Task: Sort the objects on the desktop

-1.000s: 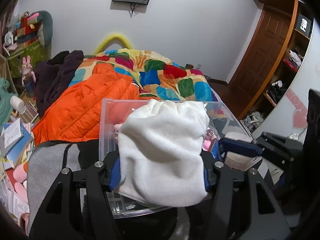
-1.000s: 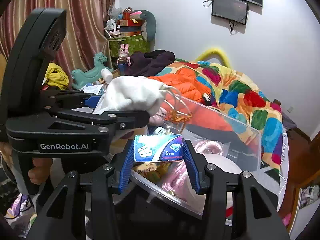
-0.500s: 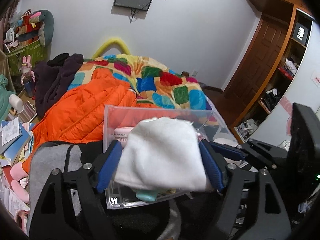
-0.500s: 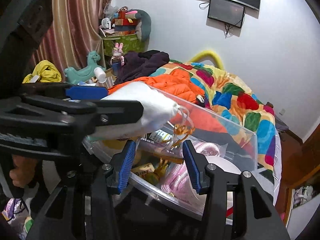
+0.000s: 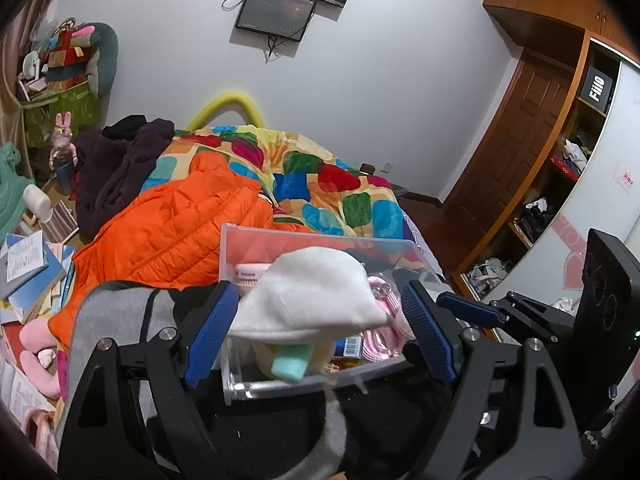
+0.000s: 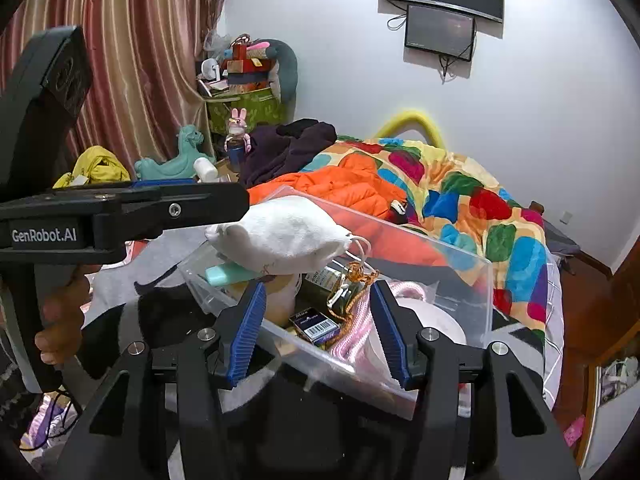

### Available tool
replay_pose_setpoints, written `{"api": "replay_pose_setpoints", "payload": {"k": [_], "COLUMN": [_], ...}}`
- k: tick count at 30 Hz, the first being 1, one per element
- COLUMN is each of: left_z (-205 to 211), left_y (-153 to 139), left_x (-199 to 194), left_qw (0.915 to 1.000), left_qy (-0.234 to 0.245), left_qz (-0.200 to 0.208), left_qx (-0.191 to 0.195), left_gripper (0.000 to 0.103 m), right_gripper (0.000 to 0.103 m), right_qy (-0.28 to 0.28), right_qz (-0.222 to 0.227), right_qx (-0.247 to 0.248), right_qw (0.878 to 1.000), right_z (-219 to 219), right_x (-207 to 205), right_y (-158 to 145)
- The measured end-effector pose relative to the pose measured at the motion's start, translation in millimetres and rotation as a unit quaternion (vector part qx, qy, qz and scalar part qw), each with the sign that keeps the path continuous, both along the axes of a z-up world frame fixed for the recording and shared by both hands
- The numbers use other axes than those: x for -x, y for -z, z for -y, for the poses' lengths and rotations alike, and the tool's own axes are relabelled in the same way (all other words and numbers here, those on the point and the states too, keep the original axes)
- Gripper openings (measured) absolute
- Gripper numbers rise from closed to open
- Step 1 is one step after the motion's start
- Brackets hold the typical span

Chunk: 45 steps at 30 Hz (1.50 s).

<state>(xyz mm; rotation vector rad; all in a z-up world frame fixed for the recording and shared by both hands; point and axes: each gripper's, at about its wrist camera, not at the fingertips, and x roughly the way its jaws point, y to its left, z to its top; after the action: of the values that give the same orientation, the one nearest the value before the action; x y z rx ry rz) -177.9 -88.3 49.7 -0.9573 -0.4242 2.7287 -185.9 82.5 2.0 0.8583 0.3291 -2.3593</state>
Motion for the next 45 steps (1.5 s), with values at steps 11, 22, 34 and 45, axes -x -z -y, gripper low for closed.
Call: {"api": "replay_pose_setpoints", "payload": {"k": [11,22,34,45], "left_z": [-9.0,-41.4,-54.0,-69.3], "left_y": [8.1,13.4,23.4,37.3], "left_x": [-35.5,-90.7,-139.3,-147.4], "left_qw": [0.9996,0.9953,0.9908,0.988], "left_qy": [-0.015,-0.046,-0.089,-0.09], "left_qz": [0.001,-0.051,-0.088,-0.087], "left_qx": [0.024,0.068,0.052,0.09], "left_gripper": [0.084,0.084,0.099,0.099], "right_gripper": [0.069,0.079,0.081,0.082], "right_qy": [0.043,0.121,0.156,0.151], "right_qz": [-0.016,-0.054,-0.078,-0.096], "right_qx": [0.042,0.107,0.068,0.064], "right_qw": [0.998,0.986,0.982,0.982], "right_z": [-39.9,-75.7,-91.5,-94.8], "right_x": [-22.0,-67.1,-103.9,-117.6], "right_y": [4.4,16.6,28.8,33.5]}}
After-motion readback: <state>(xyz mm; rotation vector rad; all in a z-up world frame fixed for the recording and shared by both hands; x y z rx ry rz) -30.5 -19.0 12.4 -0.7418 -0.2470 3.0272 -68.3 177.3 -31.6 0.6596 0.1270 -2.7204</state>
